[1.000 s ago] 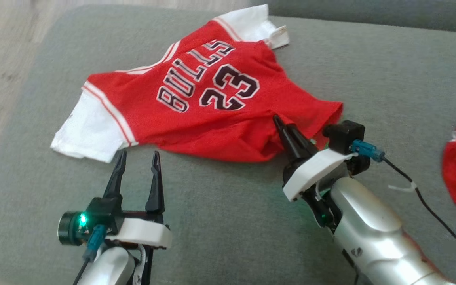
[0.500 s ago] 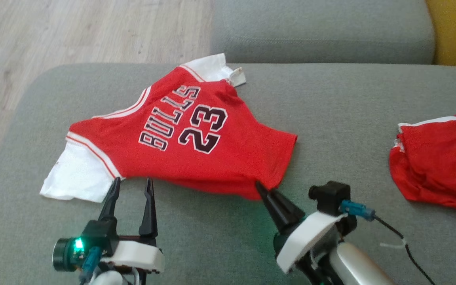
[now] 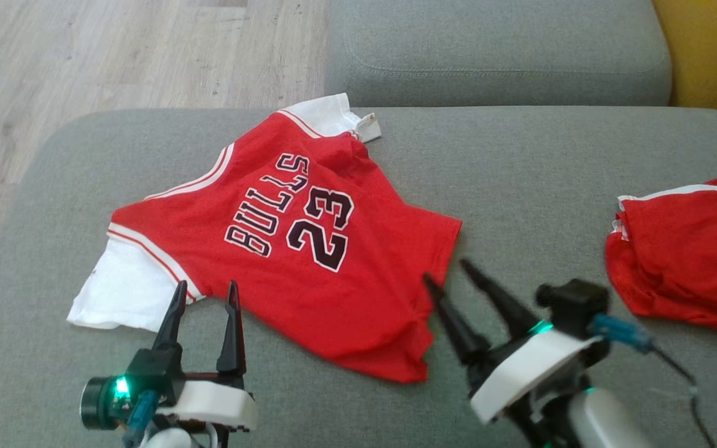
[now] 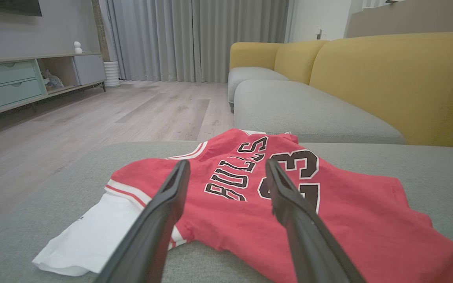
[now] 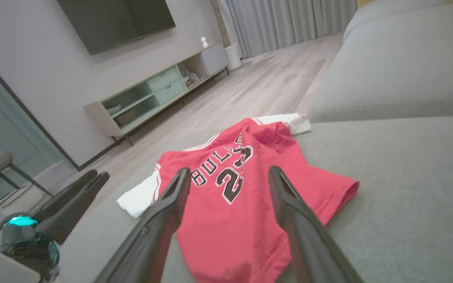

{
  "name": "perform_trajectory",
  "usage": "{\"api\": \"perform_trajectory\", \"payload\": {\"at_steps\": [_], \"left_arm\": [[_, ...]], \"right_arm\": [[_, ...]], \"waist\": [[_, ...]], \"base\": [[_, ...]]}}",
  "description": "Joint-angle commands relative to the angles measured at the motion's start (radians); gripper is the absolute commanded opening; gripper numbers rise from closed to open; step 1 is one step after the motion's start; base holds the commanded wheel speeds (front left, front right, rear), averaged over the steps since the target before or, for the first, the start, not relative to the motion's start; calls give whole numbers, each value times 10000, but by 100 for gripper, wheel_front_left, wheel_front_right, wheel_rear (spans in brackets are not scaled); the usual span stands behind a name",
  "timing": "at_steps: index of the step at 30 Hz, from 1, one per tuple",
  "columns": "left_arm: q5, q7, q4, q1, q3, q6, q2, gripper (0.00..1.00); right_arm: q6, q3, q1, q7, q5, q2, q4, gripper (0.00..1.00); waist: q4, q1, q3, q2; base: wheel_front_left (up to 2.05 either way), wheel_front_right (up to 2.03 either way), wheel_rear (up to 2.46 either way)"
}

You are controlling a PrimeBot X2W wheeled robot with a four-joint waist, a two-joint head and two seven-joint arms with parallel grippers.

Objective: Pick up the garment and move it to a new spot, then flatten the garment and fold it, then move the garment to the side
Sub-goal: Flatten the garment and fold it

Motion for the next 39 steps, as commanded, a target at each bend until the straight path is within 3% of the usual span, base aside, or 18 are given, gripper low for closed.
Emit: {"api": "perform_trajectory", "payload": {"at_steps": [1,8,15,21,25,30,35,39], "left_arm": [[-87,-123,-321,-304,412,61,243,100],[-51,-123,-421,-319,340,88,211,100],[-27,-123,-502,-356,286,70,207,100],[22,-105,-507,-504,193,21,173,100],[80,-93,-502,-741,80,-40,59,100],[138,-96,-328,-1130,-94,-193,-246,100],[222,-108,-54,-1512,-254,-388,-675,100],[310,-118,232,-1769,-277,-584,-1092,100]], "right_arm": [[-7,-184,-250,-20,-228,122,-639,100],[-7,-2092,-173,-1490,-1302,214,-892,100],[-7,-2383,70,-2795,-1151,221,-222,100],[-7,-2399,-395,-2928,-1355,222,114,100],[-7,-2374,-1475,-2333,-1914,222,525,100],[-7,-2303,-3551,-771,-2335,100,2004,100],[-7,-1450,-5636,643,-1924,-845,4135,100],[-7,-250,-6987,1595,-771,-1737,5863,100]], "waist": [[-16,0,4,0],[-78,0,-14,0],[-20,0,179,0],[168,0,503,0],[474,0,976,0],[1062,0,1601,0],[1825,0,2154,0],[2517,0,2482,0]], "base": [[0,0,0],[0,0,0],[0,0,0],[0,0,0],[0,0,0],[0,0,0],[0,0,0],[0,0,0]]}}
